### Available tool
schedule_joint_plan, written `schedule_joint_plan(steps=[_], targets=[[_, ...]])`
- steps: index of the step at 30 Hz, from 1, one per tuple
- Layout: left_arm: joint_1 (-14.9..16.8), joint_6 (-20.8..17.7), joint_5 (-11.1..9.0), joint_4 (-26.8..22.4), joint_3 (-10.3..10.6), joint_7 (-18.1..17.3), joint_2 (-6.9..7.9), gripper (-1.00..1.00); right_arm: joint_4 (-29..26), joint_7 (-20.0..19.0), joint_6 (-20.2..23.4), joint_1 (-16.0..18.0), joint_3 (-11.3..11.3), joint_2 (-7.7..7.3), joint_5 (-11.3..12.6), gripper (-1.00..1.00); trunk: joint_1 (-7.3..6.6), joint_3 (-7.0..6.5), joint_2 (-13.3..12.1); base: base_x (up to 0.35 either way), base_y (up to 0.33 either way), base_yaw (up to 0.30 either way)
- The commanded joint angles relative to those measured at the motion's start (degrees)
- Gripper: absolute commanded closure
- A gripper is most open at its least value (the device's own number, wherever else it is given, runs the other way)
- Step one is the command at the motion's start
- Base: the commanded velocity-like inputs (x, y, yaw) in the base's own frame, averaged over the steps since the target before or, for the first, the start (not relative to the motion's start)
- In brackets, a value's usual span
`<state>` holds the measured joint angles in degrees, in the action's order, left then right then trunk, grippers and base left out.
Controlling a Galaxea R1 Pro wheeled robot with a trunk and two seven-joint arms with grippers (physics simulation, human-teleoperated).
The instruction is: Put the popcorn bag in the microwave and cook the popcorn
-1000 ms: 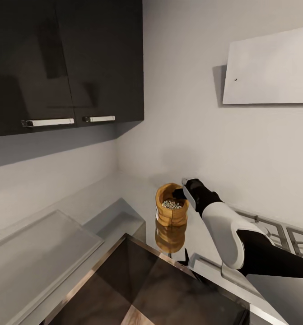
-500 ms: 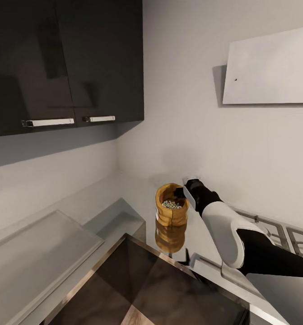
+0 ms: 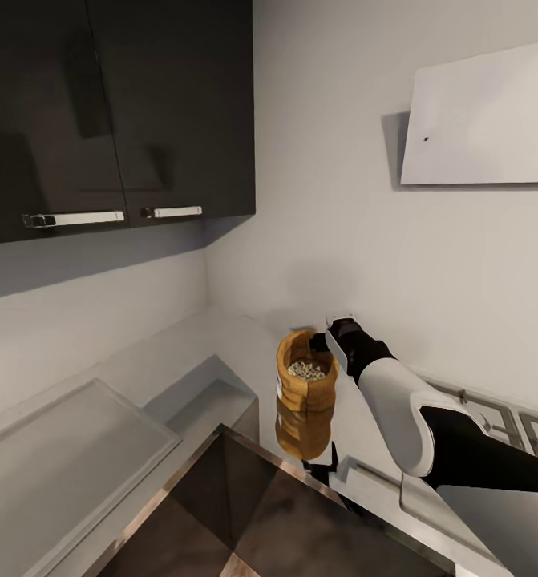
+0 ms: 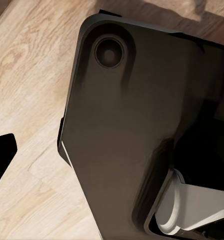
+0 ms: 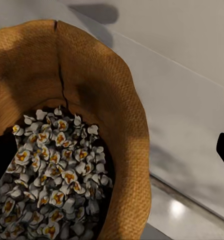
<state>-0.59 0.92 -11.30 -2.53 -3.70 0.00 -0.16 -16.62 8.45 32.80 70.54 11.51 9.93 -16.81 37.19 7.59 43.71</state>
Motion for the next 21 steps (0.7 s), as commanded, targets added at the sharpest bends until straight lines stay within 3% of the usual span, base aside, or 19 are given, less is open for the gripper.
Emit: schedule_joint_plan(steps=[1,13,21], targets=[[-0.03,0.05,-0.13,-0.1,-0.34,0.0,-0.02,-1.0,-0.07,-0.04,0.25,0.04,0.44,0.07,-0.58,-1.0,0.01,0.08,0.06,0.004,0.0,0.0],[-0.03,0.06,-0.13,-0.1,-0.43,0.0,0.03,-1.0,0.0,0.43,-0.92,0.03,0.44,0.07,-0.54,-1.0,0.01,0.08,0.06,0.0,0.0,0.0],[-0.03,0.05,-0.13,-0.1,-0.43,0.0,0.02,-1.0,0.01,0.45,-1.58,-1.76,0.44,0.07,-0.54,-1.0,0.01,0.08,0.06,0.0,0.0,0.0]])
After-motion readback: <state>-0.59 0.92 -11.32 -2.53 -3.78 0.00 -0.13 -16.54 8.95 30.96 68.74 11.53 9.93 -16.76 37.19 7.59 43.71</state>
